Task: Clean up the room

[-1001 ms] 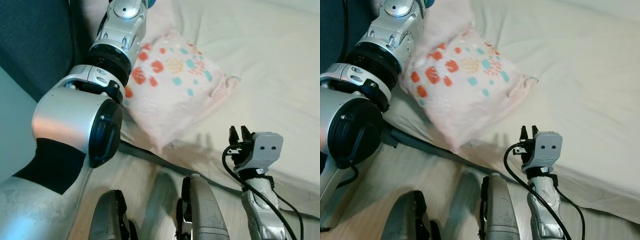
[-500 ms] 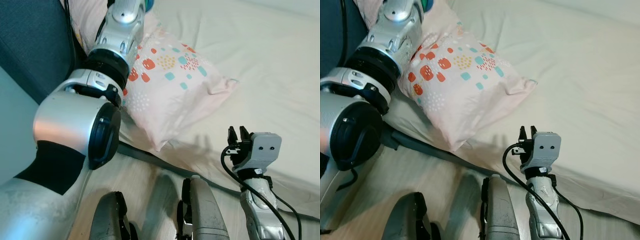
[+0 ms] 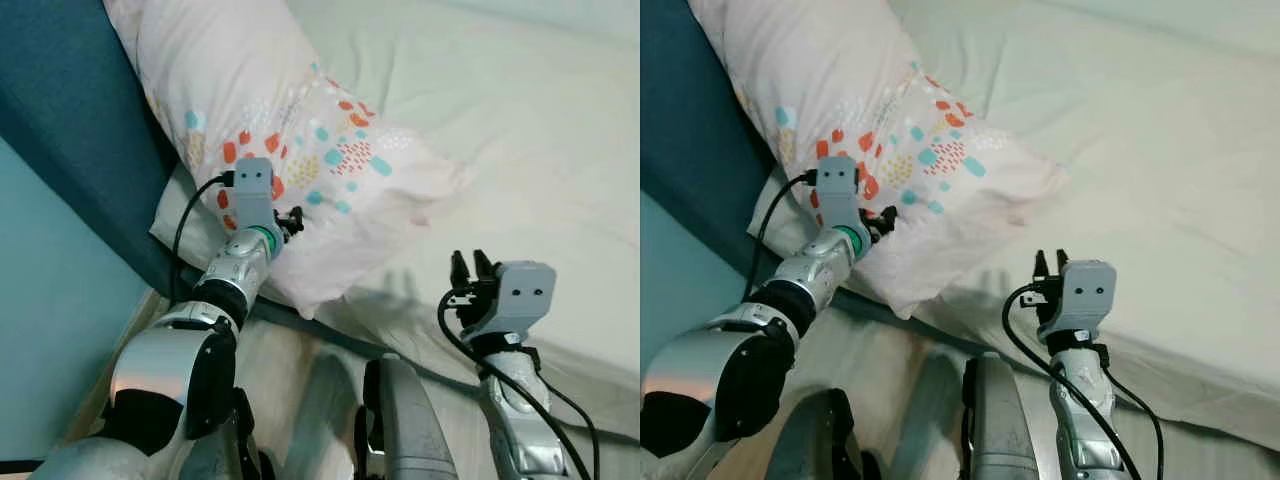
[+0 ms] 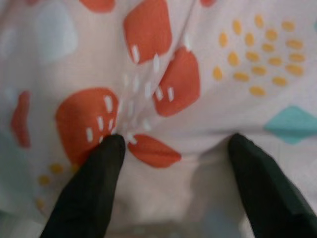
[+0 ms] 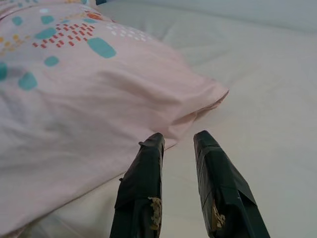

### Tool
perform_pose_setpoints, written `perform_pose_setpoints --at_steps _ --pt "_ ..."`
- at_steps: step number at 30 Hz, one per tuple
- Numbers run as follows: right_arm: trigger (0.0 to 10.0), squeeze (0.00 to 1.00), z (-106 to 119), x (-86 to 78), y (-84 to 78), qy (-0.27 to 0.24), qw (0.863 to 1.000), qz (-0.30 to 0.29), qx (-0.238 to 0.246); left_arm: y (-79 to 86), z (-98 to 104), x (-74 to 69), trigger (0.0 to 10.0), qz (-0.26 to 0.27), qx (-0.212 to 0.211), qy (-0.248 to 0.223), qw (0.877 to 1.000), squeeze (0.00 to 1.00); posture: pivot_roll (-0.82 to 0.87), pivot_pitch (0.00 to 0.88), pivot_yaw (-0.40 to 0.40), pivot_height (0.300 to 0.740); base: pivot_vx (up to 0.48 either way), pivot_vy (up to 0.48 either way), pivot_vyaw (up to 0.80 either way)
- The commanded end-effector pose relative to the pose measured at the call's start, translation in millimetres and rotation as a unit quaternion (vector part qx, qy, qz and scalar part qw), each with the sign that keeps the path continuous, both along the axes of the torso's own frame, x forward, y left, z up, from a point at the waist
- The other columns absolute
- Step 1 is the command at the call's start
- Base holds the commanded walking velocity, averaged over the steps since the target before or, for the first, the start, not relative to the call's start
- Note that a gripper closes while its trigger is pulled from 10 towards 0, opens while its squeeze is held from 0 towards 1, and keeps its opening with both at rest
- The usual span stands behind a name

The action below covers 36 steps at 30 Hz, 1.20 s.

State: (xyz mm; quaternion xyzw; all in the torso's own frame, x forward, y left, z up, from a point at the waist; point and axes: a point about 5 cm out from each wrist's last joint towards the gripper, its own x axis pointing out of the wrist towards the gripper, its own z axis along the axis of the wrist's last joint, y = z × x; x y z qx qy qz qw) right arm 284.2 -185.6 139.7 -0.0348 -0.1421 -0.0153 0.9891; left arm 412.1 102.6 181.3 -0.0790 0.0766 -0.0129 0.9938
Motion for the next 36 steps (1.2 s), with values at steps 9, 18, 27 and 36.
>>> perform_pose_setpoints --at_steps 9,18,27,36 --pt "10.0 0.00 -16 -9.8 0.6 0.027 1.000 0.001 0.005 44.6 11 -23.8 10.0 0.030 -0.144 -0.078 0.986 1.00 -0.13 0.257 0.059 0.595 0.000 0.000 0.00" --pt "10.0 0.00 -16 -8.4 1.7 0.028 1.000 0.008 0.005 50.6 -33 -62.2 10.0 -0.043 -0.195 0.069 0.977 1.00 -0.10 0.255 0.051 0.595 0.000 0.000 0.00" --pt "10.0 0.00 -15 -4.6 3.9 0.026 1.000 0.012 0.006 10.1 -78 -67.5 10.0 -0.060 -0.278 0.144 0.948 0.00 -0.12 0.246 0.046 0.595 0.000 0.000 0.00" --pt "10.0 0.00 -12 -1.7 4.4 0.023 1.000 0.015 0.003 -27.0 -61 -46.8 10.0 -0.093 -0.348 0.087 0.929 0.00 -0.15 0.240 0.032 0.595 0.000 0.000 0.00"
